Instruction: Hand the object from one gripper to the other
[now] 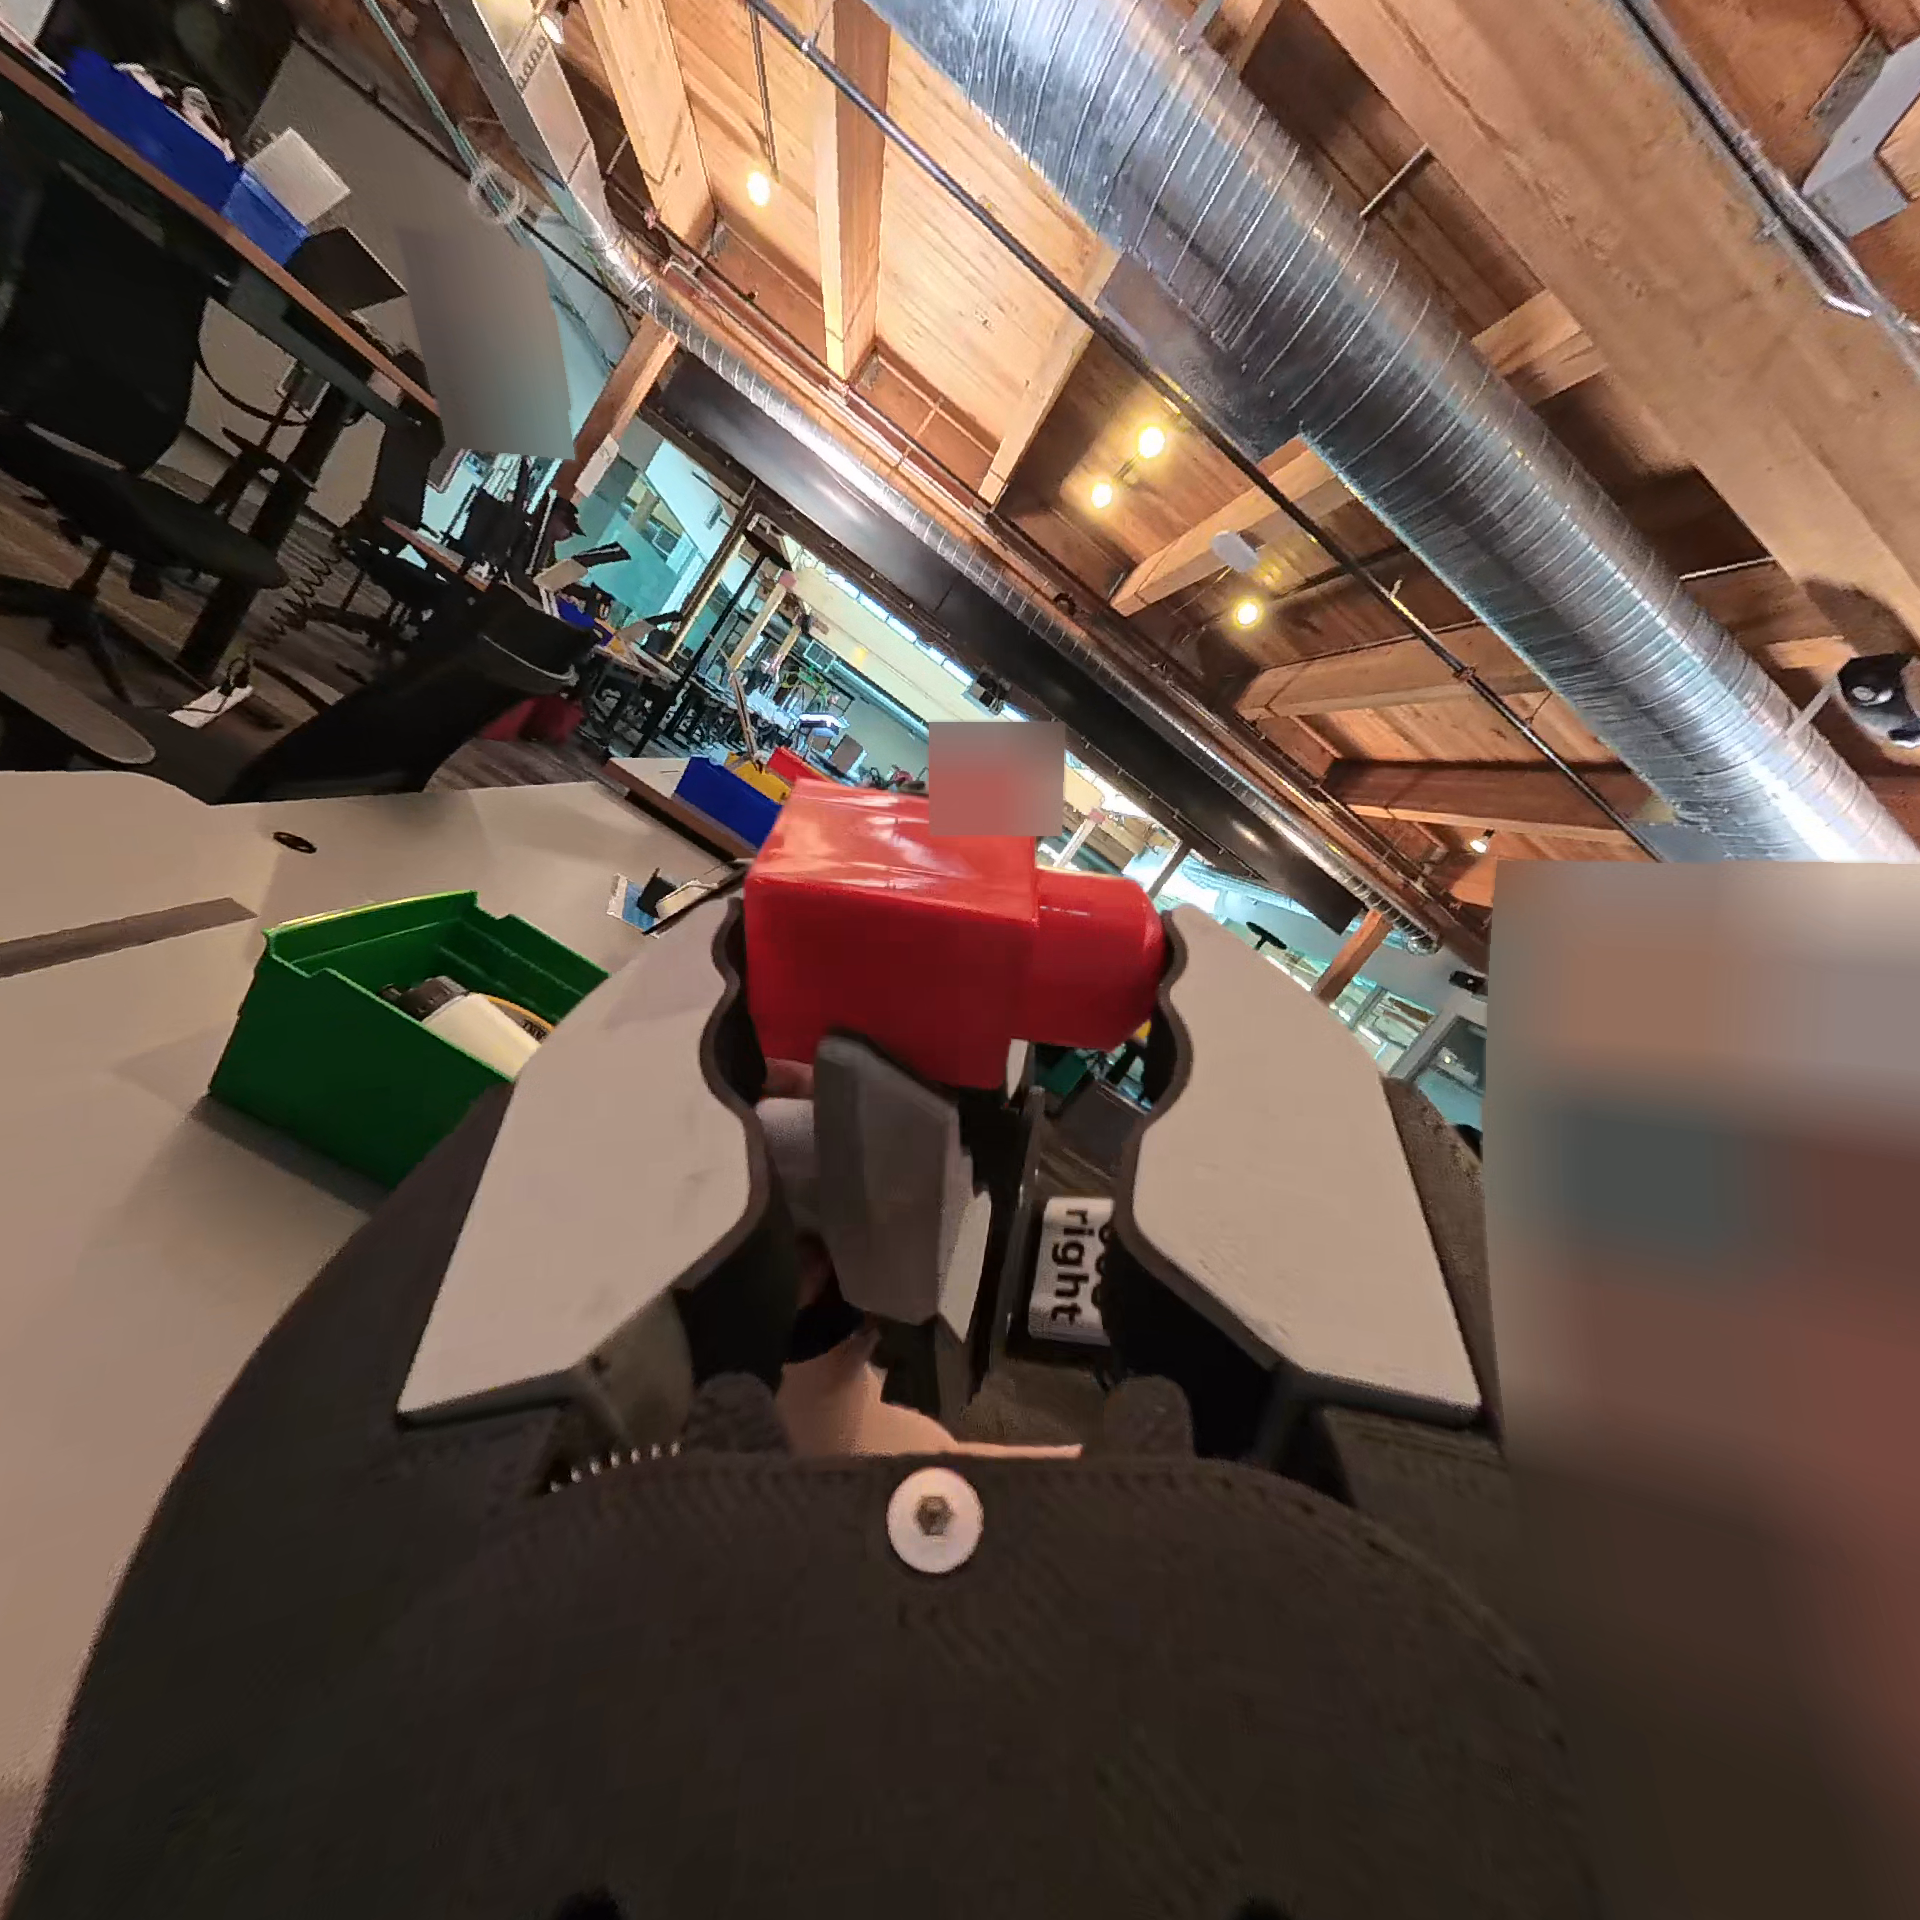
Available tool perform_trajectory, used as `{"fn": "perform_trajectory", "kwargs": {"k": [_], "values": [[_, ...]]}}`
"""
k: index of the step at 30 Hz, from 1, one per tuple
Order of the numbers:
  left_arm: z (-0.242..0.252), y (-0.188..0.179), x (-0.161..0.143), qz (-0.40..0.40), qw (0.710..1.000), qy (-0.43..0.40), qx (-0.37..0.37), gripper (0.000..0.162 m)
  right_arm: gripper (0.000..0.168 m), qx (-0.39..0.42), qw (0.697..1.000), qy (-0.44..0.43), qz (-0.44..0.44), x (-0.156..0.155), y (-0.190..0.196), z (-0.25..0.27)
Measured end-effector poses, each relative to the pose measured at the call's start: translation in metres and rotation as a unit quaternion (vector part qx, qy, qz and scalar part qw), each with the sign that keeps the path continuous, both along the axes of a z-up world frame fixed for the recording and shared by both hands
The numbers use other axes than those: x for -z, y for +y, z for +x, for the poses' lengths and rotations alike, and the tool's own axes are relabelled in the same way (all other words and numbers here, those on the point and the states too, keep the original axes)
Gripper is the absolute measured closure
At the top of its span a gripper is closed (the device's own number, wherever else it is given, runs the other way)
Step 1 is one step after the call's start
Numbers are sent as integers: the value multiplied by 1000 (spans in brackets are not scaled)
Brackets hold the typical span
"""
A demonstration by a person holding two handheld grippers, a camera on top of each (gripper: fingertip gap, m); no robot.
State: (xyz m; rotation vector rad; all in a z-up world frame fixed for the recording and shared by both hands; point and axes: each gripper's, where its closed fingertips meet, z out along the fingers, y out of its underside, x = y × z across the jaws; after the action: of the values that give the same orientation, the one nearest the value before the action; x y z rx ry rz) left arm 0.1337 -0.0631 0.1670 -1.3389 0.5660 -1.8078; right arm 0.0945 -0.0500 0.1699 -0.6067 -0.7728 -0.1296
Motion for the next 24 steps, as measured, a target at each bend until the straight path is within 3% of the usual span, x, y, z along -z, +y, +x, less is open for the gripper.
{"fn": "perform_trajectory", "kwargs": {"k": [1,6,9,11,13,14,17,19,21,24], "values": [[1,0,-1,-2,1000,-8,-2,90,128,12,1000,11,3,-1,1,3],[2,-4,-8,15,1000,-26,-3,89,131,-12,999,26,-21,-5,-2,8],[-6,-1,-12,64,997,-10,-41,84,131,-108,988,50,-98,-11,-3,17],[-15,3,-13,137,985,28,-101,81,131,-192,960,65,-191,-13,-1,25],[-24,8,-10,237,949,94,-185,79,130,-304,900,64,-307,-12,-5,30],[-27,11,-6,288,920,136,-228,77,131,-353,855,69,-373,-10,-5,34],[-30,11,6,424,812,251,-312,75,131,-494,670,63,-550,-3,-18,49],[-22,3,13,497,748,284,-335,88,131,-550,570,68,-606,0,-21,61],[-14,4,9,517,714,288,-374,98,131,-558,535,92,-628,4,-11,68],[6,-4,7,509,734,258,-369,101,130,-565,524,120,-626,5,1,69]]}}
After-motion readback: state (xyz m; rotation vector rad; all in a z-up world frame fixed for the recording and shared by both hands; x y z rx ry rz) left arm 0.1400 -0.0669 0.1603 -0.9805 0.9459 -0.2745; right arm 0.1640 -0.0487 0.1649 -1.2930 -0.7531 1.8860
